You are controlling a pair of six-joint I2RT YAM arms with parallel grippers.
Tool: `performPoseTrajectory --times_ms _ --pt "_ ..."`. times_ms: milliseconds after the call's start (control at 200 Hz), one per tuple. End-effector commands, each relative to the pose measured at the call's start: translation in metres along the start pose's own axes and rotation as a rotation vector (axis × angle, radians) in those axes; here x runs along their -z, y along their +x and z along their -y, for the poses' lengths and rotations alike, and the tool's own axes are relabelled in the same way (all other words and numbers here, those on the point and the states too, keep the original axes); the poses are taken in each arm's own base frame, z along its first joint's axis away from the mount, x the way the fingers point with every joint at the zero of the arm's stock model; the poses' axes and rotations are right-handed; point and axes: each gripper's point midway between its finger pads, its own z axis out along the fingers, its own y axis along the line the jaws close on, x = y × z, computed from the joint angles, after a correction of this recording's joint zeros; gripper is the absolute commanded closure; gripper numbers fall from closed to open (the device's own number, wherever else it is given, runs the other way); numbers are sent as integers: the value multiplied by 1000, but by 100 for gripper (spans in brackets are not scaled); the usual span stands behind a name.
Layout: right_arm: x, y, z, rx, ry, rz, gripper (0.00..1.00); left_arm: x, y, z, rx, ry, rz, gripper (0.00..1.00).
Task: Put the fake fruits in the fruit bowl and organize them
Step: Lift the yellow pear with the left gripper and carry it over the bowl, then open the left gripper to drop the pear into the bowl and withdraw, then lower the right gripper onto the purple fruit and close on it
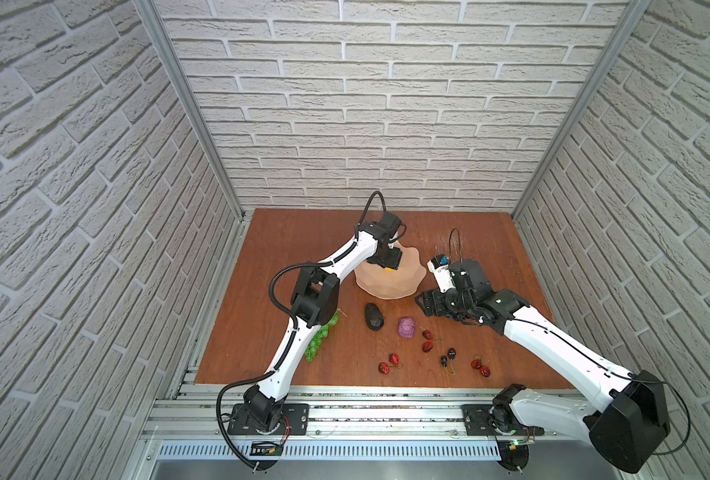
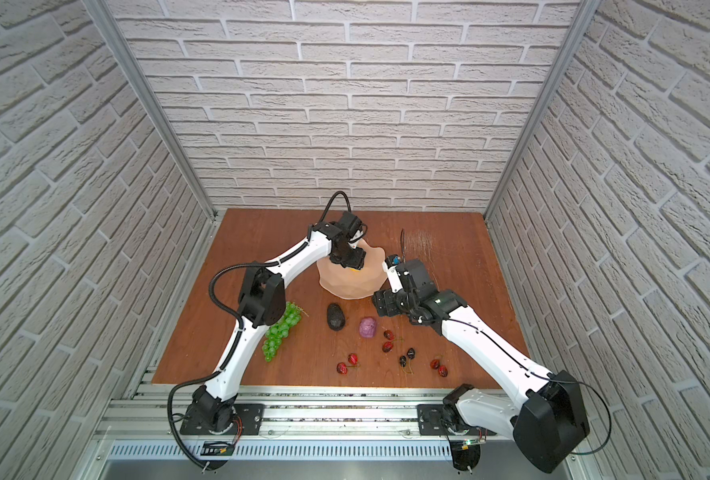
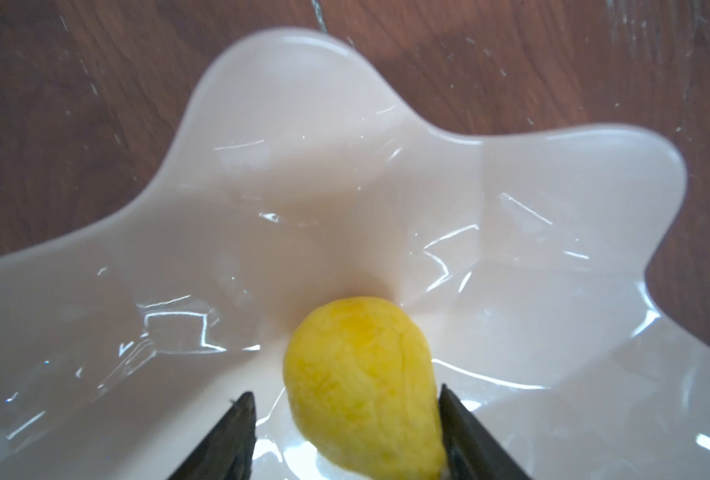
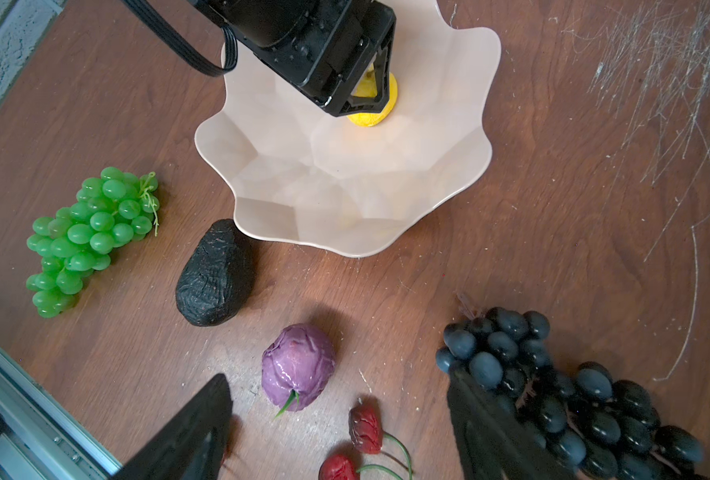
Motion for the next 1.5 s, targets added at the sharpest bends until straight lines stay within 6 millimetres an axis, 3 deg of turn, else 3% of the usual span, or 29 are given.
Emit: performPoseTrajectory --times_ms 0,85,250,520,670,1025,1300,1495 --pt "5 -5 -5 17 -12 16 16 1 -12 4 -17 -4 43 26" --pt "7 -6 -5 20 -9 16 16 8 -17 6 -15 0 58 26" --pt "15 -15 -6 22 -4 39 16 42 -34 9 -13 7 126 25" --pt "23 -28 -8 36 2 59 19 119 -40 12 4 81 206 28" --pt "31 -34 -9 33 21 63 20 143 -16 9 -7 84 198 28" --pt "20 -1 -21 39 12 -32 20 163 64 -15 146 54 230 26" --pt "2 48 -37 73 35 -142 15 173 105 -33 182 -10 241 26" --pt "-17 72 -47 67 1 -216 14 183 132 -48 245 -52 262 26"
